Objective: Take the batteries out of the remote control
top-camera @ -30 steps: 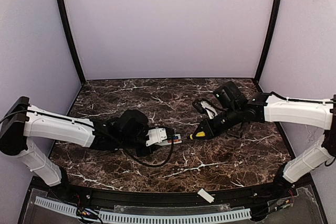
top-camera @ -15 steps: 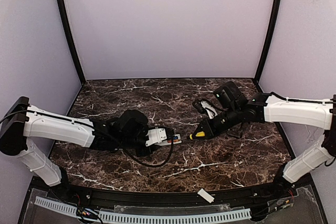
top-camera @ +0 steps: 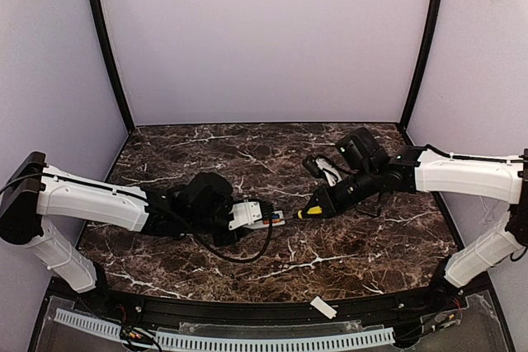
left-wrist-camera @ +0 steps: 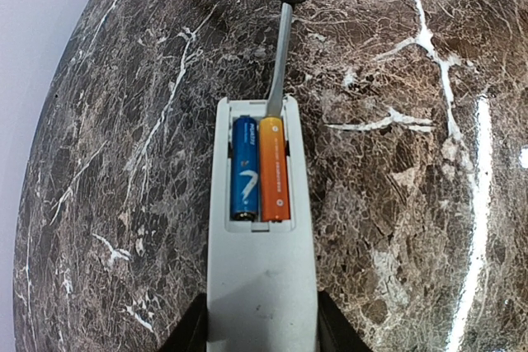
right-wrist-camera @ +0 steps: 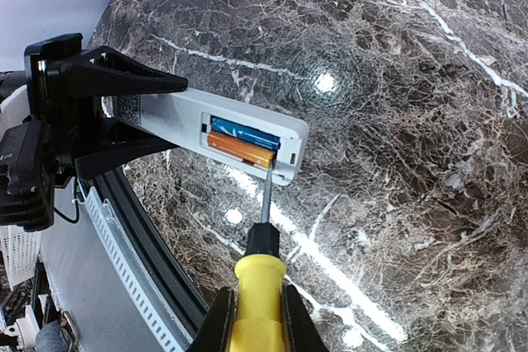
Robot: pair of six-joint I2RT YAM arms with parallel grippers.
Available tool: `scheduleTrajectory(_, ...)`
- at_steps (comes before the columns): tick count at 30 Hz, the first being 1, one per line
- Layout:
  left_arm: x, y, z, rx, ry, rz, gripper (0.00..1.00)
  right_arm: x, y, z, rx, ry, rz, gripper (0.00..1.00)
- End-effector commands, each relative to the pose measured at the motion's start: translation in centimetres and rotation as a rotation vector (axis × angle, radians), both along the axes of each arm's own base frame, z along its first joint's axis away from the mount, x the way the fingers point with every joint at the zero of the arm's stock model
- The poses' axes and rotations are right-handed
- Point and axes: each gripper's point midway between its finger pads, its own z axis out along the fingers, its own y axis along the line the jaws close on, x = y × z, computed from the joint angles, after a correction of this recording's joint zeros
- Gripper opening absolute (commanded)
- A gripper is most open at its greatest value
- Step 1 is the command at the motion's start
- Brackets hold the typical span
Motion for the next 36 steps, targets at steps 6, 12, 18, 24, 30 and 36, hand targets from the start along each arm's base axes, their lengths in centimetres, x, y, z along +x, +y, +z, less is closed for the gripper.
scheduleTrajectory(6, 0.7, -3.0, 4.3, -0.158, -0.063, -0.034, 0.0, -3.2, 4.8, 9.6, 0.394, -0.097, 0.261, 0.0)
scheduleTrajectory(12, 0.7, -3.1, 4.3, -0.157, -0.062, -0.033, 0.0, -3.3, 4.7, 10.1, 0.404, -0.102, 0.262, 0.0)
scheduleTrajectory(18, 0.9, -3.2, 4.1, -0.148, -0.059, -0.03, 0.0, -3.5, 4.7, 10.9, 0.425, -0.11, 0.269, 0.0)
scheduleTrajectory(24, 0.8, -3.2, 4.1, -0.148, -0.059, -0.031, 0.0, -3.5, 4.7, 10.4, 0.41, -0.098, 0.266, 0.0)
scheduleTrajectory(30, 0.8, -3.2, 4.1, -0.147, -0.059, -0.03, 0.0, -2.7, 3.1, 9.2, 0.307, -0.116, 0.18, 0.0)
scheduleTrajectory(36, 0.8, -3.2, 4.1, -0.148, -0.059, -0.029, 0.0, -2.1, -0.3, 7.7, 0.134, -0.12, 0.059, 0.0)
